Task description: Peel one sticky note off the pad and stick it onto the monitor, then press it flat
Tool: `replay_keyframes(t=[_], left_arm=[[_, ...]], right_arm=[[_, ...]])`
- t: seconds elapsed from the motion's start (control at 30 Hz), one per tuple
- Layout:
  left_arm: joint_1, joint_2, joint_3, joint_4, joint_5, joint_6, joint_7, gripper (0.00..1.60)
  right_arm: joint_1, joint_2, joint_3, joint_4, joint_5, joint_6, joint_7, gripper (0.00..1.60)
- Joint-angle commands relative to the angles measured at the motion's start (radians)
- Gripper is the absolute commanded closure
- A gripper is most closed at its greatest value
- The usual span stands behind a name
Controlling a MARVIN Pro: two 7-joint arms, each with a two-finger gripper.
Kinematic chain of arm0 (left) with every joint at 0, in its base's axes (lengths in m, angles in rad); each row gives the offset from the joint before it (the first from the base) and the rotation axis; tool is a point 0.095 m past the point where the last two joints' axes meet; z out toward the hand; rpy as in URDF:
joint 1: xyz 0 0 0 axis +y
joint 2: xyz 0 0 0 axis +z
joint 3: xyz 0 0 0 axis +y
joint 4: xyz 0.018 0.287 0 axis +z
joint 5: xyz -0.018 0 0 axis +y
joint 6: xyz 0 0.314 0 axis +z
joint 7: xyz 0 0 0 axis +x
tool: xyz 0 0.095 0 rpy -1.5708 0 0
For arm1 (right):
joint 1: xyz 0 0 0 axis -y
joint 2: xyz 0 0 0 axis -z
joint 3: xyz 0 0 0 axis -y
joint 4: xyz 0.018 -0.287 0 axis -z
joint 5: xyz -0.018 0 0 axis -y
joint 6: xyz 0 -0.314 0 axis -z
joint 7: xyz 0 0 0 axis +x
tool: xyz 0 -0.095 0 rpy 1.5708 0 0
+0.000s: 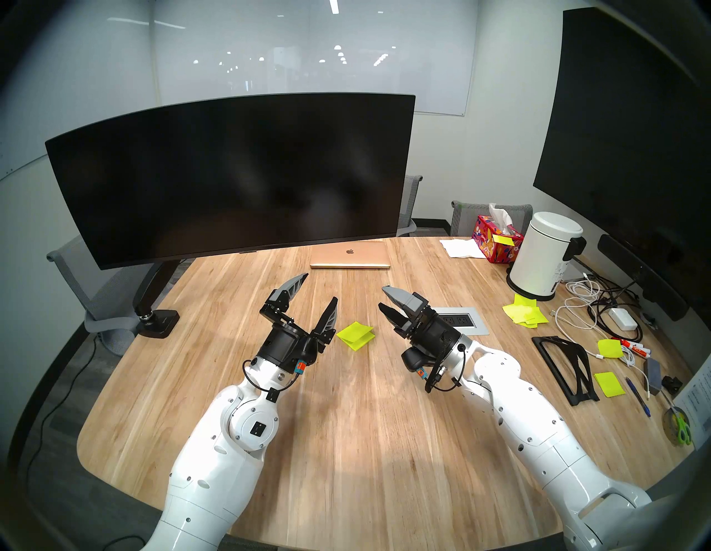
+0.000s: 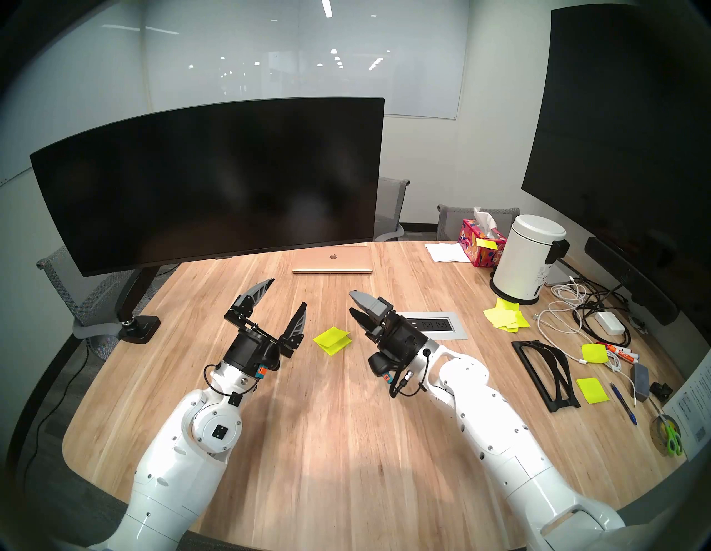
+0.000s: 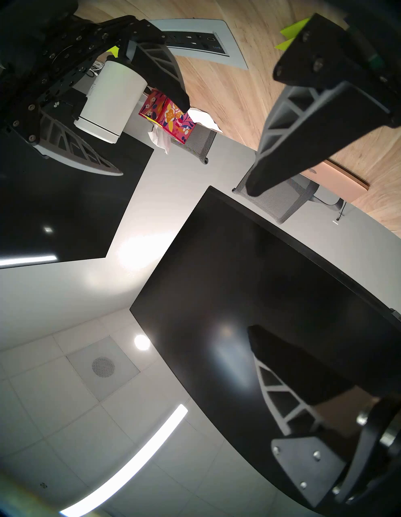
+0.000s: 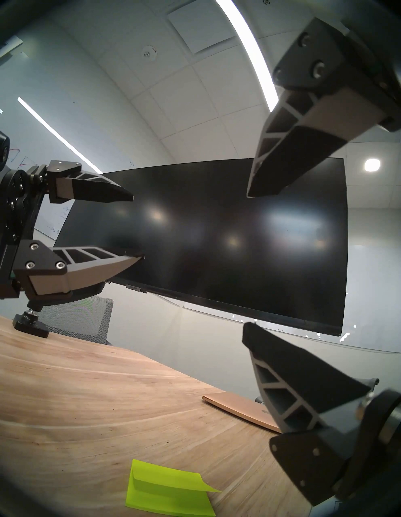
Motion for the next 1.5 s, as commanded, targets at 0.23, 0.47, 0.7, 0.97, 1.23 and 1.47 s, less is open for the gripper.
replay_keyframes(t=[0.23,0.47,0.7,0.97,1.23,1.47], left_arm=[[0.0,-0.001,0.002,-0.015,0.001,-0.001,0.001,0.0],[0.0,-0.001,0.002,-0.015,0.001,-0.001,0.001,0.0],[0.0,-0.001,0.001,-0.015,0.001,-0.001,0.0,0.0],[0.0,-0.002,0.001,-0.015,0.001,-0.002,0.0,0.0],[0.0,-0.002,0.001,-0.015,0.001,-0.002,0.0,0.0],[0.0,-0.002,0.001,-0.015,0.001,-0.002,0.0,0.0]], right_arm=[[0.007,-0.001,0.002,-0.013,0.001,-0.001,-0.001,0.0],[0.007,-0.001,0.002,-0.013,0.0,-0.001,-0.001,0.0],[0.007,-0.001,0.002,-0.013,0.0,-0.001,-0.002,0.0],[0.007,-0.001,0.002,-0.013,0.0,-0.002,-0.002,0.0],[0.007,-0.001,0.002,-0.013,0.0,-0.002,-0.002,0.0],[0.007,-0.001,0.002,-0.013,0.0,-0.002,-0.002,0.0]])
